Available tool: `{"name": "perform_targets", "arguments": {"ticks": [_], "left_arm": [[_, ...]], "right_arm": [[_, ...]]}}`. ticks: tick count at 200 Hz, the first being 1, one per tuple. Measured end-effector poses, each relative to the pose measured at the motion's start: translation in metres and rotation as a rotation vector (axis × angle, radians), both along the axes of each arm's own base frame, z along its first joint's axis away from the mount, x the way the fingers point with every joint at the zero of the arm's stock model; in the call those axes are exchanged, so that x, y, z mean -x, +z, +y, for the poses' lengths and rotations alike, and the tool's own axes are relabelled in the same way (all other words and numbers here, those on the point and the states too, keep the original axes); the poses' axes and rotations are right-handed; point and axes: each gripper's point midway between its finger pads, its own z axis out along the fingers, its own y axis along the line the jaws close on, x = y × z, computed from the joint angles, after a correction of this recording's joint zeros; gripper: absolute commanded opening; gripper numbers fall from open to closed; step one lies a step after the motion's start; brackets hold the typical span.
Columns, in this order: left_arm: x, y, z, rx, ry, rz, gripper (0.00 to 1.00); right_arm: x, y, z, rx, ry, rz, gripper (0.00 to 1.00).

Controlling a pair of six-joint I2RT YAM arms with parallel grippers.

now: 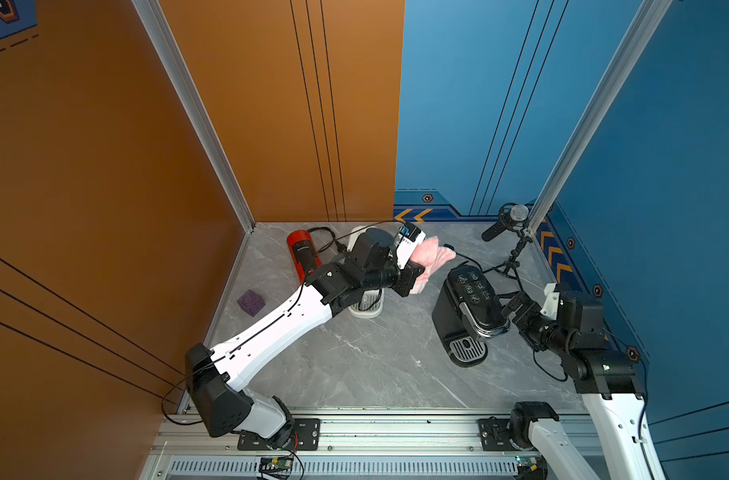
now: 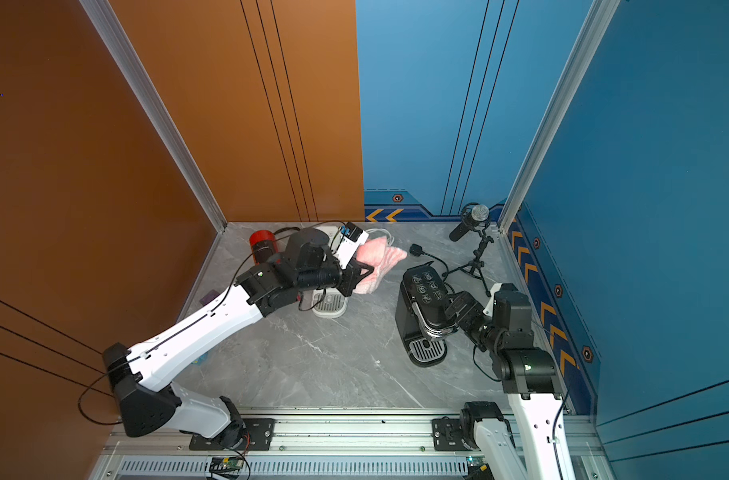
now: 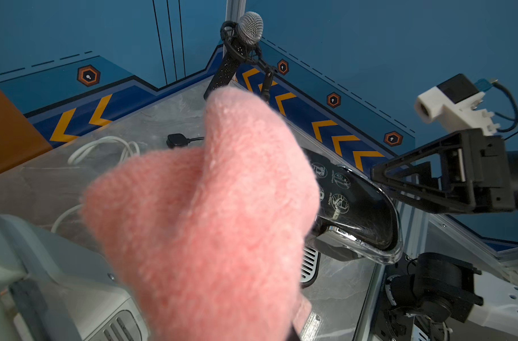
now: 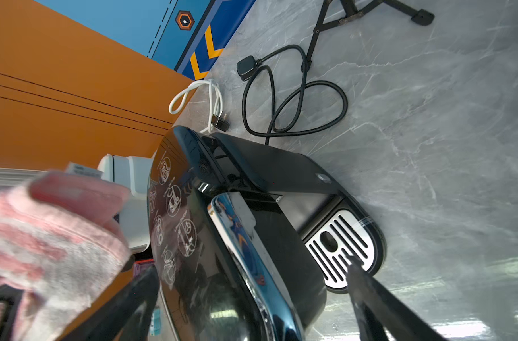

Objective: Wipe the surface of a coffee machine
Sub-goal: Wipe the dirt from the surface of the coffee machine.

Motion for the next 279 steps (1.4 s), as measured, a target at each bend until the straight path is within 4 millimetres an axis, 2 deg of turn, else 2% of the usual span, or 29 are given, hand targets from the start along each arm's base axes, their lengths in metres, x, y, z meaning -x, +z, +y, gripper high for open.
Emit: {"name": "perform_targets", "arguments": {"ticks": [22,37,79,125,200,279], "left_arm": [[0.025,-0.029,0.007,-0.048,0.008,0.036,0.00],[0.038,-0.040,0.013,-0.060,0.014,0.052,0.00],[0.060,-0.045,0.025,-0.045,0.035,0.063,0.00],[0.078,-0.050,0.017,-0.042,0.022,0.076,0.00],[0.086,-0.066,-0.004,-0.078,-0.006,0.078,0.00],[0.086,-0.069,-0.007,-0.083,-0.007,0.077,0.00]], "right_arm": [[0.006,-0.020,0.006,-0.090,-0.027,0.046,1.00],[0.009,-0.020,0.009,-0.139,-0.042,0.037,1.00],[0.020,-0.028,0.013,-0.245,-0.085,0.036,1.00],[0.016,-0.033,0.017,-0.361,-0.121,-0.046,0.99],[0.001,-0.032,0.024,-0.454,-0.140,-0.130,0.96],[-0.002,-0.031,0.024,-0.442,-0.165,-0.164,0.96]]}}
